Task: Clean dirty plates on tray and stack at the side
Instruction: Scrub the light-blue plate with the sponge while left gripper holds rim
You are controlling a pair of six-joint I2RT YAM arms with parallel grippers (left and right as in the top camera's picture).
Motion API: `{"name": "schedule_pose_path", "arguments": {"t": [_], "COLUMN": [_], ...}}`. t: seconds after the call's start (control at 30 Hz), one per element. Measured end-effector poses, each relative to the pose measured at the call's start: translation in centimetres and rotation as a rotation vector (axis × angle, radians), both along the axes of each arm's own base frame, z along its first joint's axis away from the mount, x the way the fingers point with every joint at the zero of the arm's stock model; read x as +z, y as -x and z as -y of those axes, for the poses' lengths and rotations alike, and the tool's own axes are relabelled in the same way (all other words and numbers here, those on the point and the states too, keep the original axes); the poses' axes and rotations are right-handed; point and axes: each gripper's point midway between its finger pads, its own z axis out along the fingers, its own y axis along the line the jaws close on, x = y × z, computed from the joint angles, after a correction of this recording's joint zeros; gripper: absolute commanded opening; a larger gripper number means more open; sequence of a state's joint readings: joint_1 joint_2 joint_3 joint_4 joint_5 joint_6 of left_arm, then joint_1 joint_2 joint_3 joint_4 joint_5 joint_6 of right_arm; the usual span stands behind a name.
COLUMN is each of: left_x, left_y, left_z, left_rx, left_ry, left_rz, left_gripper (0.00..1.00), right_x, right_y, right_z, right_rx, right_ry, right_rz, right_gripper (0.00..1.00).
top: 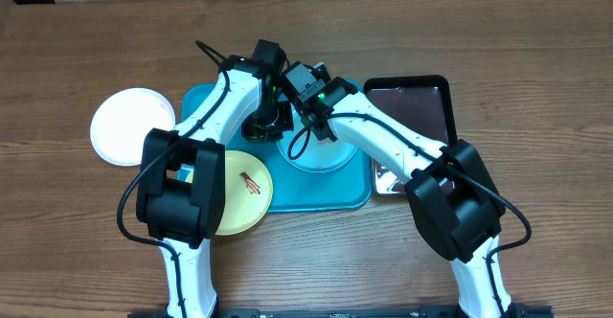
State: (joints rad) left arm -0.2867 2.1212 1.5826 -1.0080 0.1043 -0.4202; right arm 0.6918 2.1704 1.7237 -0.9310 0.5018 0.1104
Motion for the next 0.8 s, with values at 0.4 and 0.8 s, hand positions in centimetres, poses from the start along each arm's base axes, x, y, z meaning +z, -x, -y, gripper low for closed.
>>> {"name": "schedule_pose_path", "arguments": {"t": [0.4, 0.8], "left_x": [0.0, 0.0], "left_y": [0.0, 0.0], "left_z": [0.0, 0.0], "left_rx": [0.000, 0.000], "left_ry": [0.000, -0.001], "left_rz": [0.000, -0.001], "left_gripper": [0.04, 0.04], "right_x": [-0.6, -1.3], "right_y": [0.8, 1.4], "right_z": [-0.7, 1.3], "right_rx": [0.013, -0.023], "right_ry": [-0.053, -0.060], "right_rz": [-0.059, -0.143], "right_gripper": [0.04, 0.04]}}
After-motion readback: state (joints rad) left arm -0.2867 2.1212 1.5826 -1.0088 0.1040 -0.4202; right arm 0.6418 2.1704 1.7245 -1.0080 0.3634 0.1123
